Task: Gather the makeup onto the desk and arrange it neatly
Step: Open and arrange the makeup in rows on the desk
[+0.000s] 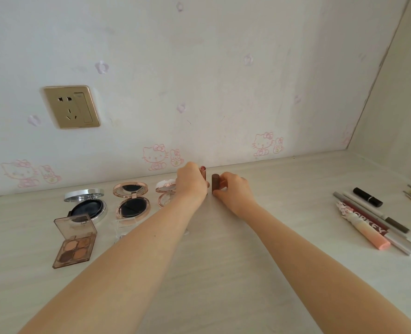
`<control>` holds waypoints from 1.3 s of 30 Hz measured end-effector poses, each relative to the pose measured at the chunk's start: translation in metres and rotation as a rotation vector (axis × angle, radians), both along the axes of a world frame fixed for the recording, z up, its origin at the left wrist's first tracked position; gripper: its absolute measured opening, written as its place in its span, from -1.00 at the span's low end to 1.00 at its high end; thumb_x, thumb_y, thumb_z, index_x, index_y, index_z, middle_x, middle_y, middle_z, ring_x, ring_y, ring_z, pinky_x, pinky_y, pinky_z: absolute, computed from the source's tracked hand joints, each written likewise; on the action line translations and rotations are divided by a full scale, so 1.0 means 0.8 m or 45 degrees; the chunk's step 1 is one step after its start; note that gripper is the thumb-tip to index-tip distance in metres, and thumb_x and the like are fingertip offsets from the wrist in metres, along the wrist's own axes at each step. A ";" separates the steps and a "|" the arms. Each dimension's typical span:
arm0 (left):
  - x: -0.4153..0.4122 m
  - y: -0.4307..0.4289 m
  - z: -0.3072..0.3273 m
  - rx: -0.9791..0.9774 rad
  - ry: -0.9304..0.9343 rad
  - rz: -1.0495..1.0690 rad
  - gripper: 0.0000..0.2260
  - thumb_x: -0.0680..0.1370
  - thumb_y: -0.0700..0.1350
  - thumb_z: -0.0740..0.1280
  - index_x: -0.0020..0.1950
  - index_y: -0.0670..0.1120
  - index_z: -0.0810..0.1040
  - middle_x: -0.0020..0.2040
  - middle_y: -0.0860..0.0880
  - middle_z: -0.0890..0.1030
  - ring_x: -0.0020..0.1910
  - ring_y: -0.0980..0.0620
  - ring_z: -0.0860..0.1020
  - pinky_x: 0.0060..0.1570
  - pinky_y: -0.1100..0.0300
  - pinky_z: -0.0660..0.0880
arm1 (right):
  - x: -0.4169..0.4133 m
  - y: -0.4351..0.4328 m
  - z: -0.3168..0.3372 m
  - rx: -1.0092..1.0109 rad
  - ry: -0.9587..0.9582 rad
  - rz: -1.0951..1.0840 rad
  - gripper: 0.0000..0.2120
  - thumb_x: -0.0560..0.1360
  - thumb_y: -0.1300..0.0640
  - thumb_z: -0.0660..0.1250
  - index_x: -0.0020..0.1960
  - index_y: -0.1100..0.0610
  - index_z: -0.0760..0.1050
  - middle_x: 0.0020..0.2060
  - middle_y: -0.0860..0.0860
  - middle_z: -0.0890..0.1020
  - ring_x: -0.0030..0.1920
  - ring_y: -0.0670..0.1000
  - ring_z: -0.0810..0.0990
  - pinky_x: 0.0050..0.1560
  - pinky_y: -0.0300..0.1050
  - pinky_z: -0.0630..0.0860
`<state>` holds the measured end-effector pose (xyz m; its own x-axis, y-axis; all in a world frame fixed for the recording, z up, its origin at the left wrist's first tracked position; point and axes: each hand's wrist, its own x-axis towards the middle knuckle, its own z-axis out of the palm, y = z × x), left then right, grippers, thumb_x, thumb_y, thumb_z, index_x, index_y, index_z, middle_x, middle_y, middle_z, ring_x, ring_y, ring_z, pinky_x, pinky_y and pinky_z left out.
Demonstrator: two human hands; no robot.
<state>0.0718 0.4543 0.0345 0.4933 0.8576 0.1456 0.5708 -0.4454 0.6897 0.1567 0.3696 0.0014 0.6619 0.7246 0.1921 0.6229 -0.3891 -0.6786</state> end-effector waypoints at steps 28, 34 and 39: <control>-0.036 -0.034 0.033 0.431 0.099 -0.112 -0.85 0.56 -0.29 0.21 0.13 -0.22 0.39 -0.12 -0.16 0.48 -0.17 -0.18 0.49 -0.28 0.05 0.36 | 0.000 -0.092 0.018 -0.082 -0.227 -0.018 -0.64 0.57 0.12 0.24 0.34 0.18 0.38 0.20 0.06 0.56 0.26 0.08 0.43 0.19 -0.10 0.38; -0.050 -0.076 0.042 0.653 0.085 -0.242 -0.76 0.53 -0.33 0.18 0.19 -0.24 0.43 -0.02 -0.19 0.56 -0.02 -0.20 0.51 -0.13 -0.06 0.48 | -0.012 -0.161 0.026 -0.181 -0.332 -0.025 -0.64 0.58 0.09 0.20 0.36 0.13 0.37 0.24 0.07 0.52 0.29 0.07 0.41 0.24 -0.04 0.41; -0.037 -0.128 0.028 0.659 0.086 -0.356 -0.76 0.54 -0.30 0.19 0.20 -0.22 0.46 0.02 -0.18 0.60 0.08 -0.22 0.51 0.14 -0.08 0.45 | -0.013 -0.227 0.031 -0.239 -0.418 -0.081 -0.67 0.59 0.07 0.18 0.34 0.09 0.37 0.23 0.07 0.51 0.34 0.02 0.34 0.23 -0.06 0.40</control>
<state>0.0419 0.3518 0.0572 0.7131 0.5191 0.4711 0.4180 -0.8544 0.3087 0.1464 0.1882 0.0261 0.6320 0.7265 0.2697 0.7659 -0.5326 -0.3601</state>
